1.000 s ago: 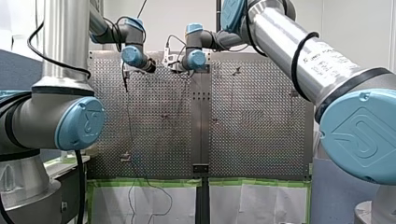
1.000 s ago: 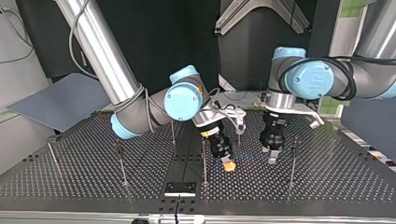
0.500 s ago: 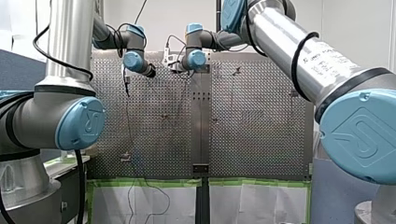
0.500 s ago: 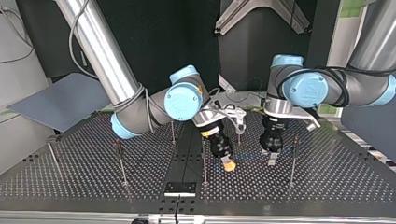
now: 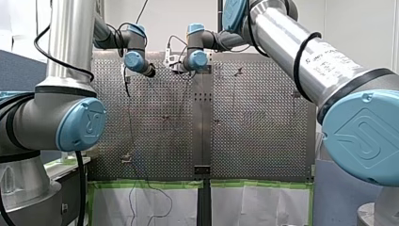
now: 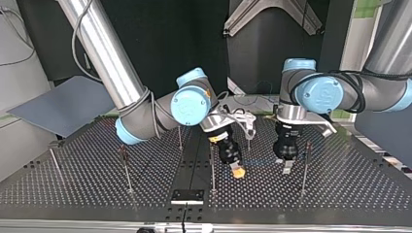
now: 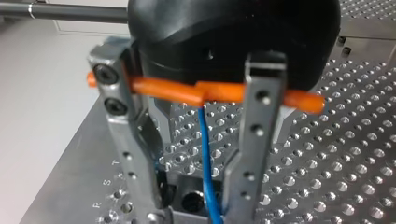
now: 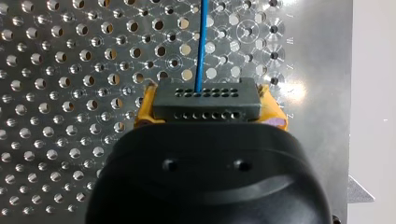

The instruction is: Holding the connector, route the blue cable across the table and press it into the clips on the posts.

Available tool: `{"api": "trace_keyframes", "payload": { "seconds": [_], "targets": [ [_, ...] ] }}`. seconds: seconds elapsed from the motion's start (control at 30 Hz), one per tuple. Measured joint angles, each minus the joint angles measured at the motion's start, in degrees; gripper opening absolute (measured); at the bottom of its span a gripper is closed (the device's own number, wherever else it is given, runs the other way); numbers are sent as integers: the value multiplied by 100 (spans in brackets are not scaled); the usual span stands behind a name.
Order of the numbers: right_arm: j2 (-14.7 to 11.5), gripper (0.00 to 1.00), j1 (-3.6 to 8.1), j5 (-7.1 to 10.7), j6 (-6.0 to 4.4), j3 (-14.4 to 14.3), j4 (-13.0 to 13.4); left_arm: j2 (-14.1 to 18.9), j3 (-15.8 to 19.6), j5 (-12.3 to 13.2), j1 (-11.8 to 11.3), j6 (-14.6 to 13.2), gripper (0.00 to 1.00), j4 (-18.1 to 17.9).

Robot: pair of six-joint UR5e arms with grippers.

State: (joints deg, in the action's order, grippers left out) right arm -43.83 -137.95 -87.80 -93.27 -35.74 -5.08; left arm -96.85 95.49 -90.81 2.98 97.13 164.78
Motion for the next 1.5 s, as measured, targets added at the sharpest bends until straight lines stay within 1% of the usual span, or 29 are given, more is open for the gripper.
{"api": "trace_keyframes", "payload": {
  "seconds": [0.03,0.07,0.1,0.13,0.17,0.2,0.27,0.3,0.33,0.37,0.4,0.43,0.73,0.97,1.07,1.27,1.5],
  "targets": [
    [0,0,0,0,0,0,0,0,-1,-6,-1,3,64,-2],
    [0,0,-1,1,0,-1,0,-1,-2,-10,-2,5,61,-2],
    [0,0,-1,2,0,0,0,-1,-2,-13,-2,6,61,-2],
    [0,0,-1,3,0,0,0,1,-2,-16,-2,7,49,-1],
    [0,0,-2,3,0,0,0,0,-3,-16,-2,6,43,0],
    [0,0,-3,4,0,0,-1,0,-3,-17,-3,4,43,0],
    [0,0,-5,3,0,0,-1,1,-1,-18,-2,-5,22,1],
    [0,0,-6,2,0,0,-1,2,-1,-20,-2,-9,22,2],
    [0,0,-7,3,0,0,-1,1,0,-23,-3,-14,15,2],
    [0,0,-7,3,0,0,-1,0,-1,-24,-2,-18,15,2],
    [0,0,-8,3,0,0,-3,1,-1,-27,-2,-21,9,2],
    [0,0,-10,3,0,0,-4,1,-1,-36,-3,-23,0,2],
    [0,0,-19,9,0,0,-23,0,-2,-219,-3,-28,0,5],
    [6,0,-45,3,-7,-2,-51,0,8,-248,23,-23,0,15],
    [6,0,-73,4,-8,-14,-58,2,82,-251,51,-4,0,18],
    [8,0,-93,0,4,-191,-56,4,369,-265,56,65,0,13],
    [8,0,-84,0,26,-548,-46,5,703,-265,53,107,0,-9]
  ]
}}
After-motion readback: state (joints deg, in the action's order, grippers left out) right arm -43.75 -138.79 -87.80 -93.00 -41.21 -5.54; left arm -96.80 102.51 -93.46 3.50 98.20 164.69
